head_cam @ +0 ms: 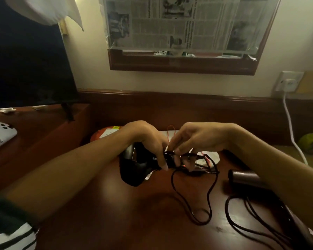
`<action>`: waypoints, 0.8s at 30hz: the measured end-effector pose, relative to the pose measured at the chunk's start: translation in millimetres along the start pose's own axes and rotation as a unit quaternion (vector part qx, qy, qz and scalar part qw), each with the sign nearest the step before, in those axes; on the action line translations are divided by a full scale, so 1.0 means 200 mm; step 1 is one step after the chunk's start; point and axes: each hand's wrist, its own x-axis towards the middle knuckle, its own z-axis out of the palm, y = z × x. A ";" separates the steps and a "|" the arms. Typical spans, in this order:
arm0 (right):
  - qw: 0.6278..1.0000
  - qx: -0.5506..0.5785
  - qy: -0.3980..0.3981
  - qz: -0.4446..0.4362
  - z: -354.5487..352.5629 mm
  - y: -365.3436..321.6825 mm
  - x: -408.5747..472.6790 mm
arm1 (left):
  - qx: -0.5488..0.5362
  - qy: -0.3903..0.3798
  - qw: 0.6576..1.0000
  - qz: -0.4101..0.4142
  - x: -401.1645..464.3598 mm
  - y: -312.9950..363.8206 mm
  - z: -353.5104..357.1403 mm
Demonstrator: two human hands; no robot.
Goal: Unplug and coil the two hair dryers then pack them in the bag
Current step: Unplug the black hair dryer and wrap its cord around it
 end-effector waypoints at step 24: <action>0.977 0.174 0.123 0.028 0.14 0.58 0.18 | -0.153 -0.038 0.978 0.139 -0.33 0.04 -0.01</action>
